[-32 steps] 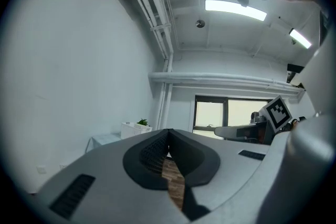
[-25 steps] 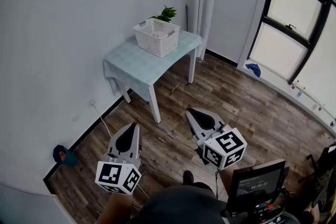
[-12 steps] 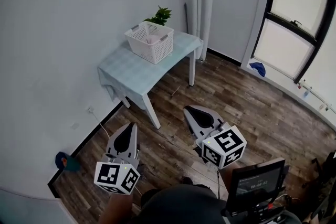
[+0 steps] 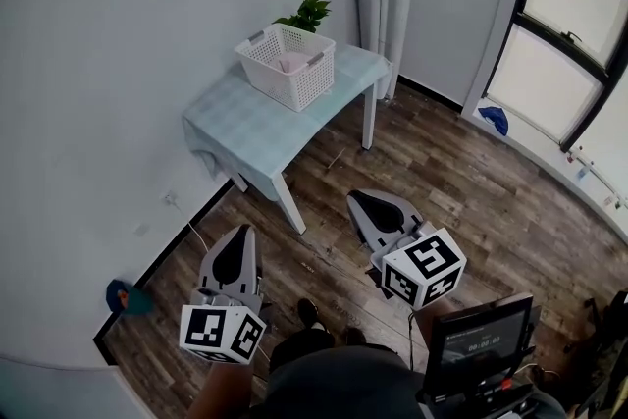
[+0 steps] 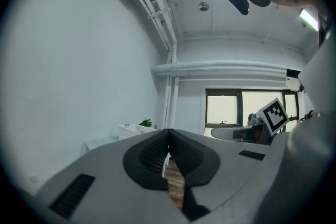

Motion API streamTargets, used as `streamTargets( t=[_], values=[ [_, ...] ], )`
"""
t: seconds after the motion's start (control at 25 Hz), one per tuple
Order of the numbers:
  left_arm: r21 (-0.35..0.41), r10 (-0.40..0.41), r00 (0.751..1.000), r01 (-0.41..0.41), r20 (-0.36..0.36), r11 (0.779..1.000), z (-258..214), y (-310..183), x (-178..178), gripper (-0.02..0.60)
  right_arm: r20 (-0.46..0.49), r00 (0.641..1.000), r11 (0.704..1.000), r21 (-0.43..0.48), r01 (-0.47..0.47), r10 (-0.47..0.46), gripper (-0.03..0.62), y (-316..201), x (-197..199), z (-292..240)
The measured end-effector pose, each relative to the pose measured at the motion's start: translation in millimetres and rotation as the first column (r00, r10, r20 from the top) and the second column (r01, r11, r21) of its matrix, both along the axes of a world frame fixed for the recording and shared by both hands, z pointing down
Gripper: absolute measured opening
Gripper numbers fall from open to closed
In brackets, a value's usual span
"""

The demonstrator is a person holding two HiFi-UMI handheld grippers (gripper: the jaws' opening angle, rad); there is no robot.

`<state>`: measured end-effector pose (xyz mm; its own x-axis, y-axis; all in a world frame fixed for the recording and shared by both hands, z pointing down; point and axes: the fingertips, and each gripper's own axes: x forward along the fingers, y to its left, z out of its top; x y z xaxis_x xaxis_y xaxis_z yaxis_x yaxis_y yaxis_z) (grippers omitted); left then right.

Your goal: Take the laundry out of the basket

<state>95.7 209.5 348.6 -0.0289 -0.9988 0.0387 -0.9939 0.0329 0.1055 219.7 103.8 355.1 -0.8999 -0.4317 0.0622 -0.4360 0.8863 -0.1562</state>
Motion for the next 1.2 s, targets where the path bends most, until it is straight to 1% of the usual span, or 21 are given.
streamTargets(
  t=[0.12, 0.24, 0.36, 0.56, 0.76, 0.88, 1.04, 1.12, 1.2],
  values=[
    [0.002, 0.023, 1.000, -0.023, -0.012, 1.000, 4.4, -19.7, -21.4, 0.008, -0.002, 1.000, 1.000, 0.001, -0.024, 0.024, 0.018, -16.5, -19.0, -0.1],
    [0.027, 0.046, 0.999, -0.045, -0.026, 0.999, 1.3, -37.7, -41.8, 0.008, -0.014, 0.999, 0.999, 0.030, -0.043, 0.044, 0.020, -33.7, -40.6, -7.4],
    [0.040, 0.050, 0.998, -0.048, -0.035, 0.998, -1.9, -55.7, -64.1, 0.008, -0.035, 0.998, 0.998, 0.046, -0.045, 0.047, 0.018, -50.4, -65.3, -11.5],
    [0.037, 0.092, 0.994, -0.090, -0.066, 0.995, 0.0, -80.2, -100.9, 0.009, -0.063, 0.997, 0.998, 0.049, -0.039, 0.042, 0.018, -70.4, -107.8, -8.3],
    [0.048, 0.097, 0.993, -0.094, -0.070, 0.994, 6.2, -99.2, -130.6, 0.008, -0.077, 0.995, 0.997, 0.060, -0.053, 0.057, 0.020, -87.0, -131.8, -6.2],
    [0.031, 0.106, 0.991, -0.104, -0.082, 0.994, 11.5, -115.0, -137.7, 0.008, -0.086, 0.994, 0.997, 0.045, -0.056, 0.060, 0.018, -101.4, -137.0, -1.9],
    [0.015, 0.120, 0.987, -0.120, -0.106, 0.993, 15.5, -142.8, -136.2, 0.008, -0.076, 0.996, 0.998, 0.041, -0.052, 0.055, 0.020, -130.2, -138.6, -0.3],
    [0.012, 0.112, 0.988, -0.111, -0.105, 0.994, 14.3, -157.0, -134.3, 0.008, -0.063, 0.997, 0.999, 0.029, -0.034, 0.035, 0.020, -146.5, -139.3, -0.1],
    [0.005, 0.086, 0.992, -0.086, -0.089, 0.996, 11.9, -173.3, -135.9, 0.008, -0.063, 0.998, 0.999, 0.032, -0.003, 0.005, 0.020, -164.6, -143.7, -0.2]
  ],
)
